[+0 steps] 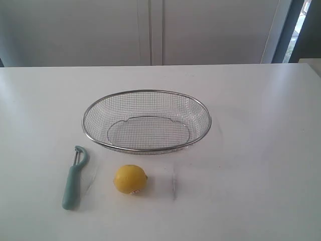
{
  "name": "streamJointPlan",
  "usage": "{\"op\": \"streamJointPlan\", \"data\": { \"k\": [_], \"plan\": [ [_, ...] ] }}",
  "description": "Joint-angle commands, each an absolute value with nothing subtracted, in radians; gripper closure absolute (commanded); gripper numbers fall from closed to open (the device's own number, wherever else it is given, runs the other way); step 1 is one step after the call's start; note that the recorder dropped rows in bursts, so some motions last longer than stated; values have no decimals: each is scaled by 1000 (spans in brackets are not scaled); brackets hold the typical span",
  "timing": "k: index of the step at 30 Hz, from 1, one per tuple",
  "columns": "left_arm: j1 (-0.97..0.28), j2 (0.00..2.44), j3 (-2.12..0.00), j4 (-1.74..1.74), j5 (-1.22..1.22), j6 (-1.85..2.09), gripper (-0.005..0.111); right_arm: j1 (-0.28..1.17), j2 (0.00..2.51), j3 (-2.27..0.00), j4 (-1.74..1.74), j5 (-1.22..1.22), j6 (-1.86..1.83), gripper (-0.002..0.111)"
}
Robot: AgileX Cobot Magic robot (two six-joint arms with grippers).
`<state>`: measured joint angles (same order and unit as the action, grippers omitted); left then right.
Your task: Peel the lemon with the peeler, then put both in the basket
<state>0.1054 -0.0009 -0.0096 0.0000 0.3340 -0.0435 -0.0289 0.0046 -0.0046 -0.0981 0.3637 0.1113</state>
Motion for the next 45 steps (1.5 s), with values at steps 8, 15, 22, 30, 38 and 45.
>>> {"op": "streamJointPlan", "data": {
  "k": [8,15,22,30,38,45],
  "plan": [
    [107,0,0,6,341,-47,107,-34,0,0,-106,349,110,108],
    [107,0,0,6,341,-47,107,-34,0,0,-106,349,110,108],
    [107,0,0,6,341,-47,107,-34,0,0,-106,349,110,108],
    [107,0,0,6,341,-47,107,-34,0,0,-106,303,110,108],
    [107,0,0,6,341,-47,107,-34,0,0,-103,93,110,108],
    [107,0,0,6,341,-47,107,-34,0,0,-103,-101,110,108]
  ]
}}
